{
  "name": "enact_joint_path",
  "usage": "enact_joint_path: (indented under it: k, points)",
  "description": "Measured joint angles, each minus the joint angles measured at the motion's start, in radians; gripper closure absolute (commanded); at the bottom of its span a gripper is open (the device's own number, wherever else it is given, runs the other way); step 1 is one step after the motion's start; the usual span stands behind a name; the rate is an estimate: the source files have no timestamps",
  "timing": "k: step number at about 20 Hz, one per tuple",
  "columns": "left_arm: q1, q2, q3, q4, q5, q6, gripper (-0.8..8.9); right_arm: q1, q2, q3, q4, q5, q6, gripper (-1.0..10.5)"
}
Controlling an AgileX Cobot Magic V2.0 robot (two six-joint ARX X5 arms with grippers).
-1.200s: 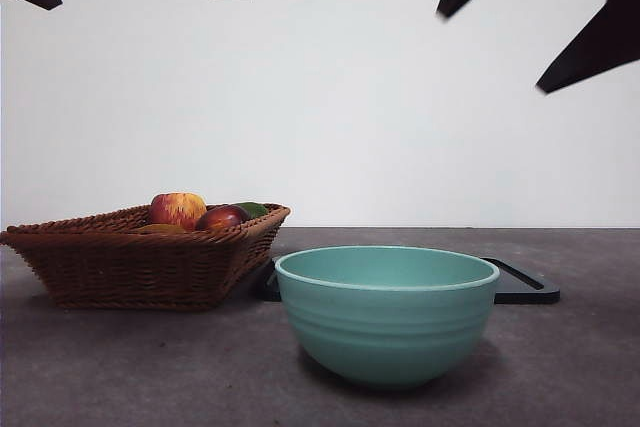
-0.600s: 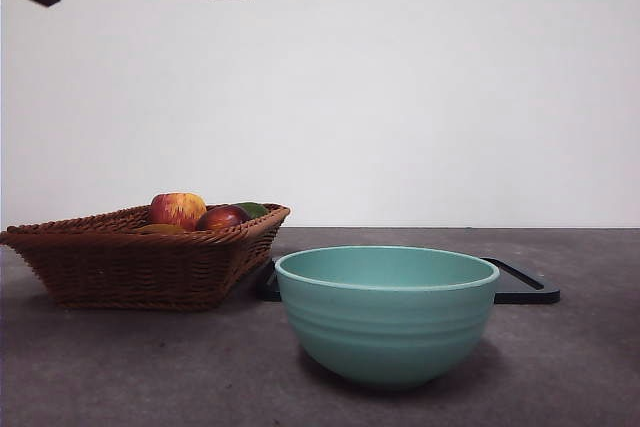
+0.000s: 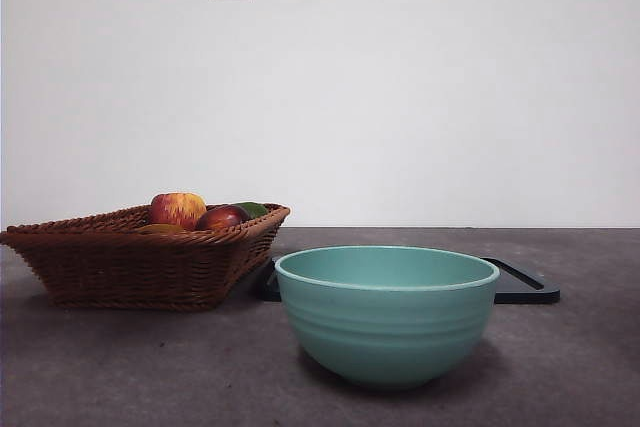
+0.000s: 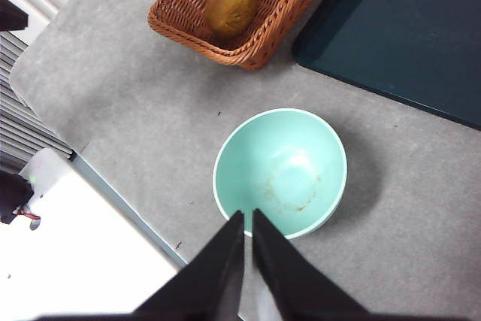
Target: Pick up the wifruite, put it on the bowl, pick up the plate, put it on desk
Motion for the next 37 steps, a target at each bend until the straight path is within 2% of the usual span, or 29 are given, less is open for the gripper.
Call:
enact_joint_path:
  k: [13, 15, 19, 23, 25, 28, 32, 37]
  points:
    - [0.007, -0.019, 0.0, 0.033, -0.004, 0.004, 8.05, 0.0, 0.0, 0.0, 0.0, 0.0, 0.0, 9.4]
    - [0.044, -0.064, 0.0, 0.119, -0.006, 0.026, 8.05, 0.0, 0.0, 0.0, 0.0, 0.0, 0.0, 9.4]
    - [0.2, -0.206, -0.04, 0.45, -0.099, 0.057, 8.05, 0.0, 0.0, 0.0, 0.002, 0.0, 0.0, 9.4]
    - [0.338, -0.385, -0.238, 0.82, -0.266, 0.072, 8.05, 0.0, 0.0, 0.0, 0.009, 0.0, 0.0, 9.4]
    - [0.383, -0.471, -0.357, 0.934, -0.364, 0.074, 8.05, 0.0, 0.0, 0.0, 0.009, 0.0, 0.0, 9.4]
    - [0.43, -0.575, -0.546, 0.953, -0.447, 0.074, 8.05, 0.0, 0.0, 0.0, 0.009, 0.0, 0.0, 9.4]
    - [0.463, -0.72, -0.748, 0.954, -0.448, 0.074, 8.05, 0.0, 0.0, 0.0, 0.009, 0.0, 0.0, 9.4]
    - [0.482, -0.819, -0.903, 0.921, -0.45, 0.074, 8.05, 0.0, 0.0, 0.0, 0.009, 0.0, 0.0, 9.4]
